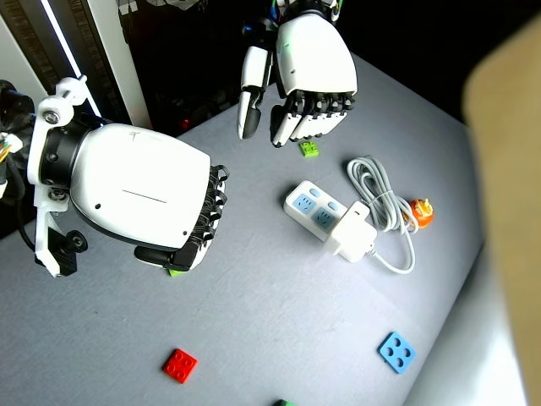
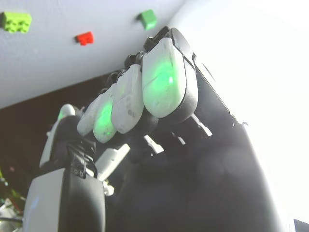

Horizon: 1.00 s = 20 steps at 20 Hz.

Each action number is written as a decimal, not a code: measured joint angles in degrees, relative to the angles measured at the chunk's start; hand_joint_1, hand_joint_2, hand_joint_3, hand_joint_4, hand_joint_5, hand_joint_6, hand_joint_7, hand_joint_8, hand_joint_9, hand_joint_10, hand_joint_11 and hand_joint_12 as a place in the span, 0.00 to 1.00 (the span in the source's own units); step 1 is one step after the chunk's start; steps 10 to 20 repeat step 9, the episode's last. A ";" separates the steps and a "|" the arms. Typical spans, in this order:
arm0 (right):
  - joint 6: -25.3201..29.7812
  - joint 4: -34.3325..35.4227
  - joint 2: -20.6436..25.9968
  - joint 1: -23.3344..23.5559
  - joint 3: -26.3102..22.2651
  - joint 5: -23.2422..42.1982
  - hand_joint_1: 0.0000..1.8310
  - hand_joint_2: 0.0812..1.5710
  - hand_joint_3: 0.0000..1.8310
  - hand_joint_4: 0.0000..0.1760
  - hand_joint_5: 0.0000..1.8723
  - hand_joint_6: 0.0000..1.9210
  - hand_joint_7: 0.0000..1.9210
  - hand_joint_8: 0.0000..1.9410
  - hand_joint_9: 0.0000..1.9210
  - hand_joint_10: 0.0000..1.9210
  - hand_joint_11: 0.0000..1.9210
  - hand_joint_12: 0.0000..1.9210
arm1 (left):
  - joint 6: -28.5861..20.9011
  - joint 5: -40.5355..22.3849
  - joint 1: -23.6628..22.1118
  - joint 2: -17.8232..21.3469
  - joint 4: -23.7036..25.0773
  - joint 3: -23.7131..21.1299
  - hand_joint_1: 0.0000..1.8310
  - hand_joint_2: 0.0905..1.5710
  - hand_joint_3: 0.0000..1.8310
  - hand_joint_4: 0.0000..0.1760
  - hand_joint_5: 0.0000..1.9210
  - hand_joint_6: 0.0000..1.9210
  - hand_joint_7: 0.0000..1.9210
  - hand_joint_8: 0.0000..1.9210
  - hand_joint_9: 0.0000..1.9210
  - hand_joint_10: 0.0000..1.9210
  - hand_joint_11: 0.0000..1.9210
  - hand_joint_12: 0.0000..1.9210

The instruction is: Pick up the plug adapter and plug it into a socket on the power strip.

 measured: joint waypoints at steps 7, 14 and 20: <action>-0.96 -0.02 0.61 1.25 0.02 -0.15 0.49 0.86 0.00 1.00 0.72 1.00 0.77 1.00 0.78 1.00 0.82 1.00 | -0.35 0.28 -0.61 -0.70 -0.02 0.66 0.55 0.86 0.00 1.00 0.72 1.00 0.78 1.00 0.80 1.00 0.83 1.00; -1.11 -0.02 0.79 1.42 0.00 -0.15 0.48 0.86 0.00 1.00 0.71 1.00 0.77 1.00 0.78 1.00 0.82 1.00 | -0.35 0.09 -0.66 -0.70 0.00 0.66 0.54 0.86 0.00 1.00 0.72 1.00 0.77 1.00 0.80 1.00 0.82 1.00; -1.11 -0.02 0.79 1.42 0.00 -0.15 0.48 0.86 0.00 1.00 0.71 1.00 0.77 1.00 0.78 1.00 0.82 1.00 | -0.35 0.09 -0.66 -0.70 0.00 0.66 0.54 0.86 0.00 1.00 0.72 1.00 0.77 1.00 0.80 1.00 0.82 1.00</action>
